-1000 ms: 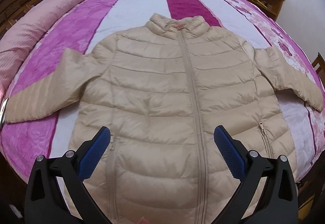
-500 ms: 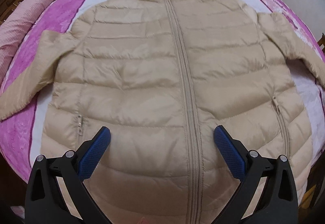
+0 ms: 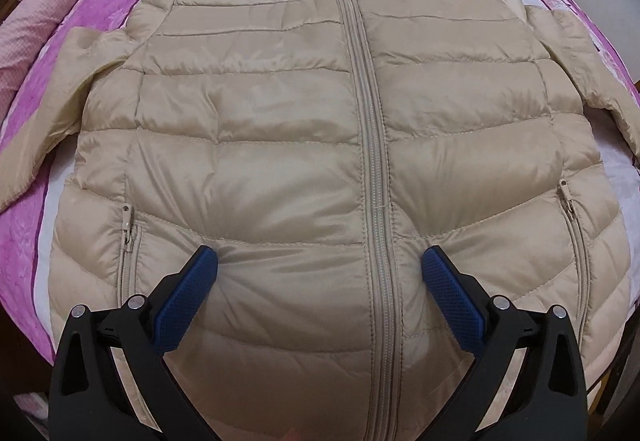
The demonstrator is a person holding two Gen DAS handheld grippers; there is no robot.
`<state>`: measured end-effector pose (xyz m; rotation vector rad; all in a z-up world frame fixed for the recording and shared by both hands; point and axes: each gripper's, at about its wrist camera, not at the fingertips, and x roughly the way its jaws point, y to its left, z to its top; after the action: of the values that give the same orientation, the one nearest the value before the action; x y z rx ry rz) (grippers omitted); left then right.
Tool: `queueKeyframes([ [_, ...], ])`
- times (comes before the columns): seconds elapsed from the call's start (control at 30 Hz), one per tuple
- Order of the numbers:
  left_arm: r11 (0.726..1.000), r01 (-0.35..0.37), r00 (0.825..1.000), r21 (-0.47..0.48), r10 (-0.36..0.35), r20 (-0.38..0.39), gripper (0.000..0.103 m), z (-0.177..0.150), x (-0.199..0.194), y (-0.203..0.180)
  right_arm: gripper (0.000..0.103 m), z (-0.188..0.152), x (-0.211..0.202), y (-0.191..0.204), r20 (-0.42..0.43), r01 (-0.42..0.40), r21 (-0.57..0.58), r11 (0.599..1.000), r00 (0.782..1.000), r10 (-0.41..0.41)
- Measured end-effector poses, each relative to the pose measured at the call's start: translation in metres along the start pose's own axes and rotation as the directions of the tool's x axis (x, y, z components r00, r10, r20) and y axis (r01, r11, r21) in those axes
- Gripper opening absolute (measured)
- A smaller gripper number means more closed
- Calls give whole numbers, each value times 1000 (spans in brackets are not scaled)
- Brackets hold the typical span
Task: Fold large clothes
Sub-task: 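Move the right tool over the jacket sleeve toward its cuff, then close the right tool on the sleeve cuff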
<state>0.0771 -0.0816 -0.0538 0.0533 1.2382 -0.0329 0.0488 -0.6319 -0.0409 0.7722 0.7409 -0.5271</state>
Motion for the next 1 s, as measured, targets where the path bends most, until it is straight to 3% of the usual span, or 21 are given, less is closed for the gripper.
queueKeyframes([
  [0.13, 1000, 4, 1000, 5, -4, 18, 99, -1, -1, 2, 97, 0, -2, 2, -10, 11, -9, 1000, 1000, -11],
  [0.23, 1000, -2, 999, 21, 1, 50, 98, -7, -4, -1, 59, -1, -8, -3, 15, 48, 9, 999, 999, -48],
  [0.27, 1000, -5, 998, 28, 3, 62, 98, -10, -4, -2, 52, -2, -11, -6, 19, 45, 12, 999, 999, -46],
  [0.33, 999, -3, 997, 33, 0, 73, 98, -10, -5, -3, 25, -2, -13, -9, 12, 0, 21, 1000, 1000, -1],
  [0.4, 999, 5, 997, 40, -8, 81, 98, -10, -6, -2, 14, -1, -17, -8, 5, -40, 23, 999, 999, 40],
  [0.53, 999, 10, 996, 47, -14, 84, 98, -9, -10, -1, 10, -2, -39, 5, 29, -103, -6, 995, 994, 104],
  [0.73, 998, 18, 996, 52, -23, 88, 98, -6, -17, 3, 10, -9, -91, 38, 80, -234, -92, 968, 967, 241],
  [1.0, 999, 16, 992, 51, -22, 122, 98, -7, -31, 16, 10, -26, -126, 94, 23, -388, -158, 908, 918, 396],
])
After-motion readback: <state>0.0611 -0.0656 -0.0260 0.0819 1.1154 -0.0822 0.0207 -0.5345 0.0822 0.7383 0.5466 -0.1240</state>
